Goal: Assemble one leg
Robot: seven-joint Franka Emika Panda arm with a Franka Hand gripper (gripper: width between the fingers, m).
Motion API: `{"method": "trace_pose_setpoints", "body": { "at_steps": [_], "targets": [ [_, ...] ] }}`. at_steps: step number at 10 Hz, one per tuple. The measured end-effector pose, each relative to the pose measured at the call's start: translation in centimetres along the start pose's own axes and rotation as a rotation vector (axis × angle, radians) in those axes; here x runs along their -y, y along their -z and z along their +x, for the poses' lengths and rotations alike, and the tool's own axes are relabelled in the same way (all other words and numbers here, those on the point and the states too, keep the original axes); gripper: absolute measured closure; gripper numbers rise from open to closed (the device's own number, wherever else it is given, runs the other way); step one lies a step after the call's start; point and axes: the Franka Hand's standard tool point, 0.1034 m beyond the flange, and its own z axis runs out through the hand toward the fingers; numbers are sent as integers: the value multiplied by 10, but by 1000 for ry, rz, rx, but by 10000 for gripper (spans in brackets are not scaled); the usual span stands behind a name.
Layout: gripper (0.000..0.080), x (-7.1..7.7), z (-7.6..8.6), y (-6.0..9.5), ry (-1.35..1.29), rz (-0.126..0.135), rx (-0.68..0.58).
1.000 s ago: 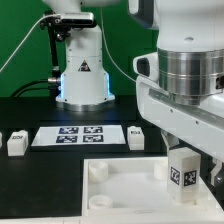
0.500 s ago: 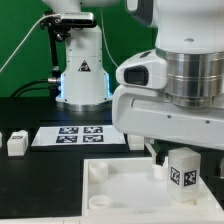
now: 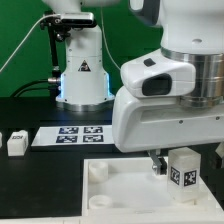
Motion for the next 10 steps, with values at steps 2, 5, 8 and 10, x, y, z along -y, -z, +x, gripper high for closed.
{"method": "trace_pose_setpoints", "body": {
  "at_steps": [2,5,8,10],
  "targets": [
    [151,0,0,0,11,1,0],
    [479,0,0,0,11,1,0],
    [505,-1,0,0,-36,1,0],
    [505,-1,0,0,-79,5,-6]
  ]
}}
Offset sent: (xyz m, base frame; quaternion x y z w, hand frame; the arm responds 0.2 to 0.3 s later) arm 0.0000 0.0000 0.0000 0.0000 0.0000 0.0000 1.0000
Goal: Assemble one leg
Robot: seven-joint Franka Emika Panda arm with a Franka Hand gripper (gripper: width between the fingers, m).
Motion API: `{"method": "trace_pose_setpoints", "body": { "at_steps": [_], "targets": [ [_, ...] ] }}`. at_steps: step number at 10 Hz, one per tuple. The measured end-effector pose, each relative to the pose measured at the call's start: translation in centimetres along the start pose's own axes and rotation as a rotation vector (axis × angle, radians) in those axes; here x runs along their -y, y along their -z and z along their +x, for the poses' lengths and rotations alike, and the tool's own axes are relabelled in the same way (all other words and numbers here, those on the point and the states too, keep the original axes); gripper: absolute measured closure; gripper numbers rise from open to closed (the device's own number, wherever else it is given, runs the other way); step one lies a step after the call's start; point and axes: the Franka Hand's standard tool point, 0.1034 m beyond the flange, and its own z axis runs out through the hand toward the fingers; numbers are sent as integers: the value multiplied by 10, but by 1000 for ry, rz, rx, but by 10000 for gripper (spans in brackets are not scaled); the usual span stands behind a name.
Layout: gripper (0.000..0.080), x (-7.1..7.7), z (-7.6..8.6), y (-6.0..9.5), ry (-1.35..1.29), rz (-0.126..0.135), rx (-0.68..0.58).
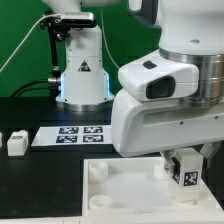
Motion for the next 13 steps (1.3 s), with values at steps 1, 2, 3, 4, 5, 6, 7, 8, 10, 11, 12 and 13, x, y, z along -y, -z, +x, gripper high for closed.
{"method": "trace_pose_setpoints", "body": {
  "at_steps": [1,2,3,4,5,6,7,8,10,11,12,13],
  "targets": [
    [505,0,0,-1,-178,5,-20],
    [505,1,1,-1,-330,7,-28],
    [505,1,1,-1,-444,10,-30],
    [505,1,1,-1,-519,11,-30],
    [505,1,1,-1,-691,19,-28],
    [505,1,2,-1,-844,31,-25],
    [505,1,2,-2,-972,39,-24],
    [505,1,3,-2,-1131,43,-29],
    [506,0,3,-3,-1338,57,-18],
    [506,0,3,-2,-1422,69,-10],
    [506,0,3,-2,-1440,74,-6],
    [502,0,3,-3,-1418,75,-6]
  ]
}}
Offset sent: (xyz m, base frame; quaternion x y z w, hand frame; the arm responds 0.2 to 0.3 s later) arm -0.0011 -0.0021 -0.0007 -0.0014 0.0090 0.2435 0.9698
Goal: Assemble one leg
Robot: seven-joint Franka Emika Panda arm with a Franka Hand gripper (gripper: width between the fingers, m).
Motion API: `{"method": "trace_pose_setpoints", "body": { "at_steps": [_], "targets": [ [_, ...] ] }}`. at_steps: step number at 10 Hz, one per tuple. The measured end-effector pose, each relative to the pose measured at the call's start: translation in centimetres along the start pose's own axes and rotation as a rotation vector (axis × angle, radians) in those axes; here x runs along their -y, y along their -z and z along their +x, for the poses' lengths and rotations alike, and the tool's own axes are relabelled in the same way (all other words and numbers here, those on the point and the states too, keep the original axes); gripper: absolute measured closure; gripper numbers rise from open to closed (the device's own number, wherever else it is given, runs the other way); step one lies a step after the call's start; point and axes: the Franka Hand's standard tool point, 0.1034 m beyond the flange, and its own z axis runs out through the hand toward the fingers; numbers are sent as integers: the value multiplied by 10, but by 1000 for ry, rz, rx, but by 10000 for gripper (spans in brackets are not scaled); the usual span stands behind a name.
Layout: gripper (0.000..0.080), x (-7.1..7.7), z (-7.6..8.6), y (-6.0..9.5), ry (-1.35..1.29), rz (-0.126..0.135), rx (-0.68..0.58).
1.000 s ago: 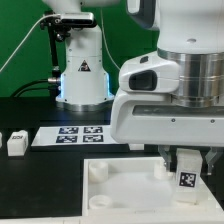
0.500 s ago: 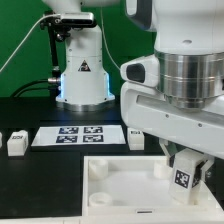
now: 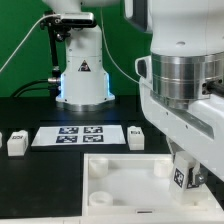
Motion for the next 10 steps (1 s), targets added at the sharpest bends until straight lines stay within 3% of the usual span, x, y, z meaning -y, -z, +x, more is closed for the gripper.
{"method": "trace_pose_setpoints", "body": {
  "at_steps": [1,2,3,4,10],
  "targets": [
    [502,0,-1,0,35,0,2],
    [300,0,-1,0,32,0,3],
    [300,0,-1,-1,71,0,3],
    [176,0,-1,-1,215,0,3],
    [151,-1,2,3,1045,-42,-12]
  ]
}}
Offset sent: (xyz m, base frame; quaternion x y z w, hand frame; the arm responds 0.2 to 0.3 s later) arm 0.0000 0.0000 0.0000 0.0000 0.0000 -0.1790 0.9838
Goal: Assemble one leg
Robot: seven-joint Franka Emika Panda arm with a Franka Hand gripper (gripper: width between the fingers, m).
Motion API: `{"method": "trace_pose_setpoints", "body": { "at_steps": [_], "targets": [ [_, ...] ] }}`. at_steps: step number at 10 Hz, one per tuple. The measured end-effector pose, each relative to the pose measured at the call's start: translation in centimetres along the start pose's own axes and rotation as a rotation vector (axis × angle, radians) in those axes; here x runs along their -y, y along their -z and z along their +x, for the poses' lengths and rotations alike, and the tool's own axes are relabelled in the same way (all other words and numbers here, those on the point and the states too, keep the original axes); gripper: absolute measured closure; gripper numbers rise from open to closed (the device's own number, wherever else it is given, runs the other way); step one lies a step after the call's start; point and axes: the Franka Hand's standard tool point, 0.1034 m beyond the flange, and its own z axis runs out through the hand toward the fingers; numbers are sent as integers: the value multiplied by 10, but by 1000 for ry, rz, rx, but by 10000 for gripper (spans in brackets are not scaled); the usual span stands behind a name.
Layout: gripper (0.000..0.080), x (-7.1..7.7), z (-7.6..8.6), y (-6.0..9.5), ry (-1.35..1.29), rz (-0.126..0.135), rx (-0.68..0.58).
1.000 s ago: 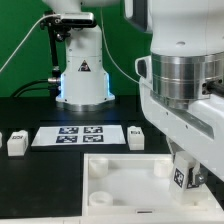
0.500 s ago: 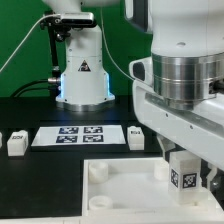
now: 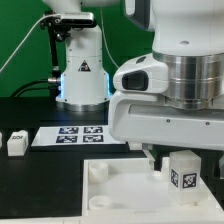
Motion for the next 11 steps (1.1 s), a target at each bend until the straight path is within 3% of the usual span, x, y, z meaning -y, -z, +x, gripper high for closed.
{"method": "trace_pose_setpoints", "body": {
  "at_steps": [3,5,7,8,9,11],
  "targets": [
    [151,0,0,1,322,-13,0],
    [151,-1,1,1,322,-13,0],
    [407,-1,1,1,322,-13,0],
    [407,-1,1,1,322,-14,-1],
    [508,-1,1,1,321,-14,-1],
    [508,-1,1,1,289,-13,-1]
  ]
}}
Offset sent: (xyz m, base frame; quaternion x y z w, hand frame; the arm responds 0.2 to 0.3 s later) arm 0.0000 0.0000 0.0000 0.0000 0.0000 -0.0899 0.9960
